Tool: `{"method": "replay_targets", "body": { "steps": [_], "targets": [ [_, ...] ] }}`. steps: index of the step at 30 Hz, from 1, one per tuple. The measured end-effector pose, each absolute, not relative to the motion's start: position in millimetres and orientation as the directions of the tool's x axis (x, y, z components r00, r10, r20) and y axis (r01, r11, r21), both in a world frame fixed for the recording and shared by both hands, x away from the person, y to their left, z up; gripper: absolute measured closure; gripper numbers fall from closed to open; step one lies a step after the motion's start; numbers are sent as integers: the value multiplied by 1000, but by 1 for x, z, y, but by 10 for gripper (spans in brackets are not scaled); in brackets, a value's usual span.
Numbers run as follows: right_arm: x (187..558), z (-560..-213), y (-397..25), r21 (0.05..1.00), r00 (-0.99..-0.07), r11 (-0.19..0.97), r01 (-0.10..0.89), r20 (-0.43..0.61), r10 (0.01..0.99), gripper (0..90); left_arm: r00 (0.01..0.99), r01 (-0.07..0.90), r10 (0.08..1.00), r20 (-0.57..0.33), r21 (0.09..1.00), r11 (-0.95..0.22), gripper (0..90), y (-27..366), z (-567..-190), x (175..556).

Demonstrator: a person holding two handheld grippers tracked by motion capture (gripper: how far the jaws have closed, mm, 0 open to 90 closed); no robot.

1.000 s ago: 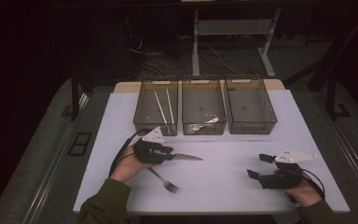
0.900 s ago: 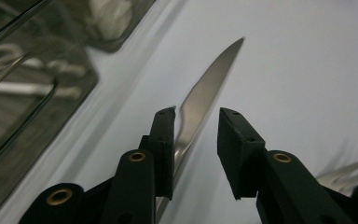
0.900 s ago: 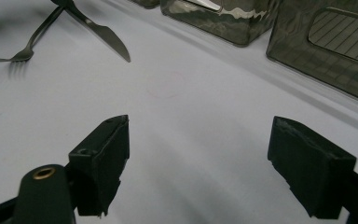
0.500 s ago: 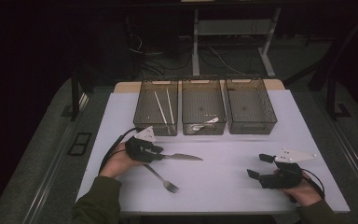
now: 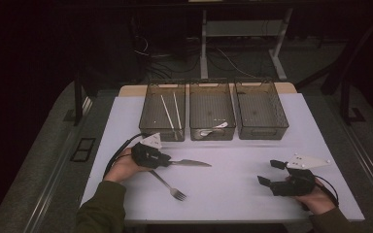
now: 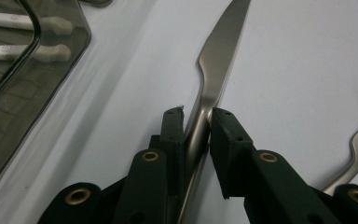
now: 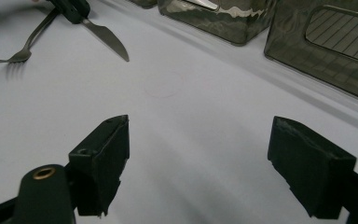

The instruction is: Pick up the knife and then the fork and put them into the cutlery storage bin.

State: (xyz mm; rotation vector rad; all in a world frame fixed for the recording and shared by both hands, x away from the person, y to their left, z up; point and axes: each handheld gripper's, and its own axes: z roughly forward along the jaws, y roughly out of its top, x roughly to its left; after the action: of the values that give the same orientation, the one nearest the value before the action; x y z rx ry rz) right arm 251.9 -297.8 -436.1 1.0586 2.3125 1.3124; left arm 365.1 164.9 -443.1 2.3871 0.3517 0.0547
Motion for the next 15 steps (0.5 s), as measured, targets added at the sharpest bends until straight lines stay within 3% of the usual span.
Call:
{"method": "replay_targets", "body": {
  "steps": [15],
  "targets": [
    [253,-437,-297,828,-691,317,462,112,714,206,977,194,203,-66,668,-719,786,161,-444,373]
  ]
}}
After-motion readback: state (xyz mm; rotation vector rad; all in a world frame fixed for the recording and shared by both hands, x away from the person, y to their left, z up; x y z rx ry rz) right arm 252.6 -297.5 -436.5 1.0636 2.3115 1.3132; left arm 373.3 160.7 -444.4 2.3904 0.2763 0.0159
